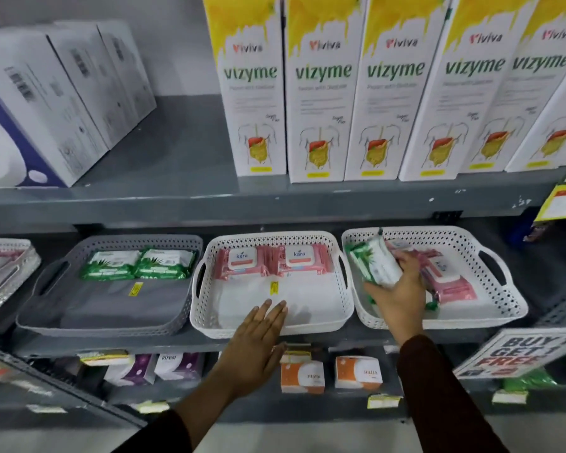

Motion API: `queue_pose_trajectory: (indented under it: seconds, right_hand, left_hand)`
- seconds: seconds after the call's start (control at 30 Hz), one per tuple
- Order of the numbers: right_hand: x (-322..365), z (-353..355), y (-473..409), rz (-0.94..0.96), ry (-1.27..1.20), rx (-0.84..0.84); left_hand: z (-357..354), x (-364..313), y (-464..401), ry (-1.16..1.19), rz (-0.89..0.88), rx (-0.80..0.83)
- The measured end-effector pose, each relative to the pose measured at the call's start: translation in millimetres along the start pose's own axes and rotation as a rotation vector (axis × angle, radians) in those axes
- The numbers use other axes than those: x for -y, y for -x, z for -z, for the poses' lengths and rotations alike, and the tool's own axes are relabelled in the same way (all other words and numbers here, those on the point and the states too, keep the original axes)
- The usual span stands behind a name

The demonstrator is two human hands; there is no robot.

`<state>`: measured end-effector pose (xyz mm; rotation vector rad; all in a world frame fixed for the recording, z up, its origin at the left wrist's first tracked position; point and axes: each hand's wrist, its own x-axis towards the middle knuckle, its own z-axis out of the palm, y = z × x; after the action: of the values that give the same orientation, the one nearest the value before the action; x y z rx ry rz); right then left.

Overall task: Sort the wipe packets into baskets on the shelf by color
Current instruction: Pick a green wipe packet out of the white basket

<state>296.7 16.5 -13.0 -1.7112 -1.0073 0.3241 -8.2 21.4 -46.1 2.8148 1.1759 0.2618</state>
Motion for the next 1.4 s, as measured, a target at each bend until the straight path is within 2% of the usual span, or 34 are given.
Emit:
queue_pose_trajectory:
  seconds: [0.1,0.2,0.33,0.53,0.7,0.8,0.9,1.03,1.17,1.27,1.4]
  right_hand:
    - [29,-14,9,0.081,-0.085,0.032]
    - [58,-49,24,0.218,-0.079,0.179]
    - [98,-119,55,0.274,-0.058,0.387]
    - [159,-235,93,0.494,0.136,0.673]
    - [194,-317,109,0.695,0.376,0.817]
    - [199,-347,109,0.777,0.625,0.873]
    - [197,-360,113,0.78,0.882,0.853]
    - [203,-355,120,0.785,0.946,0.844]
    - [187,-320,114,0.749,0.712,0.729]
    - [170,-277,99,0.644,0.523,0.55]
    - [126,-186,62,0.469,0.441,0.273]
  left_hand:
    - [4,18,12,0.013,0.002,0.008]
    - [7,42,35,0.007,0.029,0.017]
    - [23,83,65,-0.031,0.103,-0.009]
    - [45,157,120,-0.036,0.318,-0.026]
    - [51,185,147,0.021,0.328,-0.029]
    - [52,186,148,0.046,0.32,-0.055]
    - [50,186,150,0.067,0.344,-0.059]
    - [48,180,143,0.073,0.446,-0.071]
    - [50,151,116,0.125,0.409,-0.089]
    - [48,121,86,0.121,0.3,-0.107]
    - [32,63,43,0.138,0.146,-0.074]
